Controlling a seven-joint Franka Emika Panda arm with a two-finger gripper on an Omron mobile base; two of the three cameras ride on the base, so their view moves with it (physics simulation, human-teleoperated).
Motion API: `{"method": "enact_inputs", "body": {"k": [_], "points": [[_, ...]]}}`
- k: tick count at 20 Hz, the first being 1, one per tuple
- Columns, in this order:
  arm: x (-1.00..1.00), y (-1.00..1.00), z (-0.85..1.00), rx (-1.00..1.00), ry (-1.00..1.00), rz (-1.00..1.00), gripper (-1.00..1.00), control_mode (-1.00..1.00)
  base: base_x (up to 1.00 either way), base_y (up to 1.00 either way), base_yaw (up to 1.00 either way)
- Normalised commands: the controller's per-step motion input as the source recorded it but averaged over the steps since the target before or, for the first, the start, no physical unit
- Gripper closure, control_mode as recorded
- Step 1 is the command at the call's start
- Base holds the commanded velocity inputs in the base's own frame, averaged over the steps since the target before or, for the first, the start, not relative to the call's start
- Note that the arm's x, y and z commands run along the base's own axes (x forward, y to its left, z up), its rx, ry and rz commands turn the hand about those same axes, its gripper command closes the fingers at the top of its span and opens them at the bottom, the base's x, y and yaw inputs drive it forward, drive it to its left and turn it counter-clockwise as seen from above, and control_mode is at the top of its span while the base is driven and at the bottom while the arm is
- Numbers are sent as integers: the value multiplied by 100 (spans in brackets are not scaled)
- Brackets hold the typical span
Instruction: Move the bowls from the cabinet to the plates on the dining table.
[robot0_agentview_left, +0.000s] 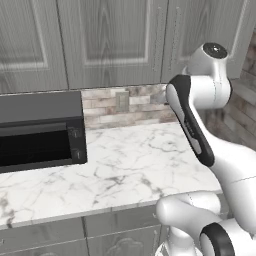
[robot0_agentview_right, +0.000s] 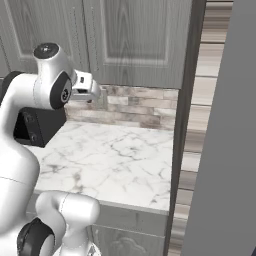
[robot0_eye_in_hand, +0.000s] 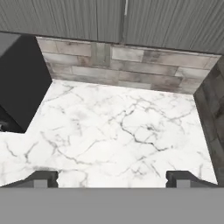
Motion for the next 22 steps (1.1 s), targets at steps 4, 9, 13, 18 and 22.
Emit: {"method": "enact_inputs", "body": {"k": [4, 9, 13, 18, 22], "points": [[0, -12, 42, -2, -16, 0, -100, -100, 0, 0, 0], [0, -18, 49, 0, -6, 1, -100, -100, 0, 0, 0], [0, -18, 42, 0, -12, 2, -100, -100, 0, 0, 0], [0, -14, 43, 2, -13, 1, -100, -100, 0, 0, 0], [0, -10, 38, 3, -16, 1, -100, -100, 0, 0, 0]]}}
